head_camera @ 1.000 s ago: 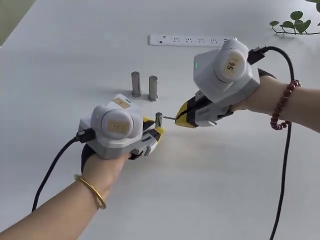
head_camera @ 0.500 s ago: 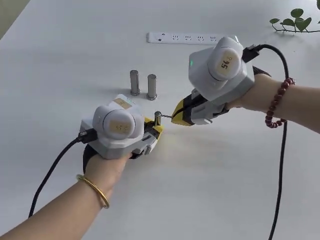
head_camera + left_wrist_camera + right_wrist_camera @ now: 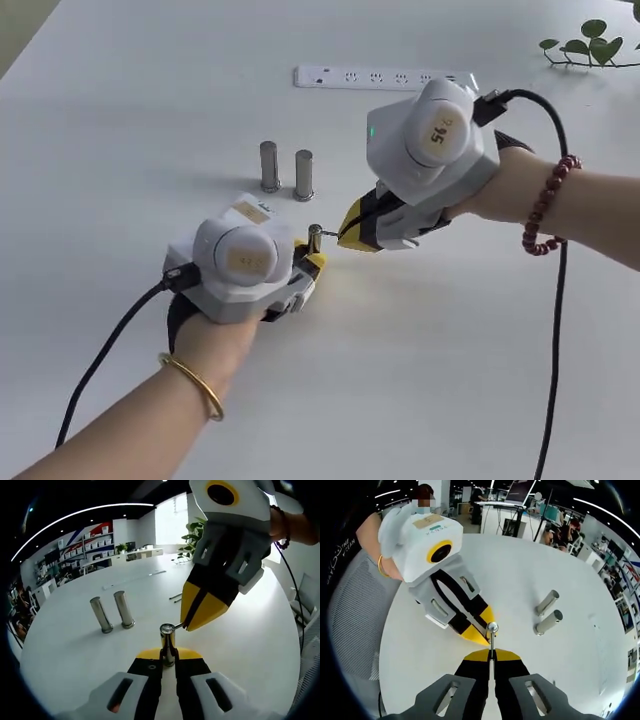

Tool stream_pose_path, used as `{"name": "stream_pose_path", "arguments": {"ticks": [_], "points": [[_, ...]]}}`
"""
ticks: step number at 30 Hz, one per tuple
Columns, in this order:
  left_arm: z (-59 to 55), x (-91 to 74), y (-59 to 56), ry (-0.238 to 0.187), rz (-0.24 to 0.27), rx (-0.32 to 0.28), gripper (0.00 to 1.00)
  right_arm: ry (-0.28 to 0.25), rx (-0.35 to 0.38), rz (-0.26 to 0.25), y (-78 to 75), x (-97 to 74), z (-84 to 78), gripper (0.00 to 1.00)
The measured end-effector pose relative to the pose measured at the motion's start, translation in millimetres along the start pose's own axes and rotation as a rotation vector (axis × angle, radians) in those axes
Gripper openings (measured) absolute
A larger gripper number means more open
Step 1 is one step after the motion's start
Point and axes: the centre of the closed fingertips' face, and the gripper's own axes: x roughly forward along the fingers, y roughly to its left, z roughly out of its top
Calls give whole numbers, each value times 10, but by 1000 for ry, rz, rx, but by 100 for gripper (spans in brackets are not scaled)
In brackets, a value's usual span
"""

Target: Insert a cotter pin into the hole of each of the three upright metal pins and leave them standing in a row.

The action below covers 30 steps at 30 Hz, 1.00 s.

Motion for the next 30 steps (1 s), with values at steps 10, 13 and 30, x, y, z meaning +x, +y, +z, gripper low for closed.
{"name": "stream_pose_path", "arguments": {"ticks": [10, 13, 30], "points": [[2, 9, 15, -2, 6, -8, 7, 9, -38, -20, -4, 14, 52, 0], [-2, 12, 13, -5, 8, -14, 7, 10, -37, -22, -14, 31, 70, 0], [-2, 17, 10, -11, 17, -21, 7, -20, -41, -30, 20, 1, 138, 8]]}}
